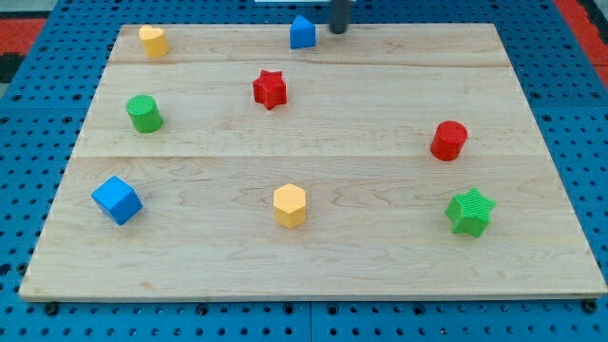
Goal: Place the yellow hexagon in between yellow heart and red star
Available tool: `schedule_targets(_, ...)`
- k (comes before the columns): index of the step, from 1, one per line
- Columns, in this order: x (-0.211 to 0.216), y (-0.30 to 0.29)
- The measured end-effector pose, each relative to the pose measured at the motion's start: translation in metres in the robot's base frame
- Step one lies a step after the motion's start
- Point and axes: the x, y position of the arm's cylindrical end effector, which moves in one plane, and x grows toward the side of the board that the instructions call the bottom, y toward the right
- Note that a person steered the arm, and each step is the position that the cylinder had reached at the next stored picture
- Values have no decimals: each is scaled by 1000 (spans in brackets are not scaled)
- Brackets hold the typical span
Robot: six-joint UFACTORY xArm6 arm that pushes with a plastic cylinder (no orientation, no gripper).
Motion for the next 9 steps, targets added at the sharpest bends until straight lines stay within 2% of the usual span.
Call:
schedule_targets(1, 3, -97)
schedule_targets(3, 31, -159)
schedule_targets(4, 60, -109)
schedule_targets(5, 113, -79)
schedule_targets(6, 130, -118)
schedule_targets(7, 180, -86)
schedule_targets(8, 268, 14)
schedule_targets(9, 328, 22)
